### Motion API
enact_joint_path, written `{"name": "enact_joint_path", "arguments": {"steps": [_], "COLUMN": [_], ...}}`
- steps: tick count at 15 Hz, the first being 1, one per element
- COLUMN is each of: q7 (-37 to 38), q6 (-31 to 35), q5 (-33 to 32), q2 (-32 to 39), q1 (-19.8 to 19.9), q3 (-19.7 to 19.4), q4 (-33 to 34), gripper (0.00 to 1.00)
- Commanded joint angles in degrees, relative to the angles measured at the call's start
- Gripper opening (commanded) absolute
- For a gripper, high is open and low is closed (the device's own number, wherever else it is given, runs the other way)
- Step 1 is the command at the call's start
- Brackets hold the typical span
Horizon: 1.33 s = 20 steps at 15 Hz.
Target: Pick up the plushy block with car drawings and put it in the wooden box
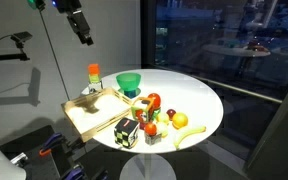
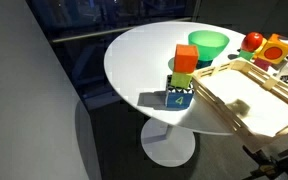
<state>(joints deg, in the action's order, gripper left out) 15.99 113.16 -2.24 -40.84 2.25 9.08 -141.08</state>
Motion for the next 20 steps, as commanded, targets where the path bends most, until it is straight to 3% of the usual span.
{"name": "enact_joint_path", "arguments": {"steps": [1,13,20], "q7": [0.25,0.25,1.48], "q6": [-0.11,-0.1,2.45], "q5": [-0.31,-0.31,0.43], "q2": [0.03,-0.06,5.43], "q1": [-0.49,-0.49,-1.5], "q3": [-0.39,-0.38,1.14], "q4": [0.17,0.22,3.07], "gripper": [1.0,1.0,1.0]}}
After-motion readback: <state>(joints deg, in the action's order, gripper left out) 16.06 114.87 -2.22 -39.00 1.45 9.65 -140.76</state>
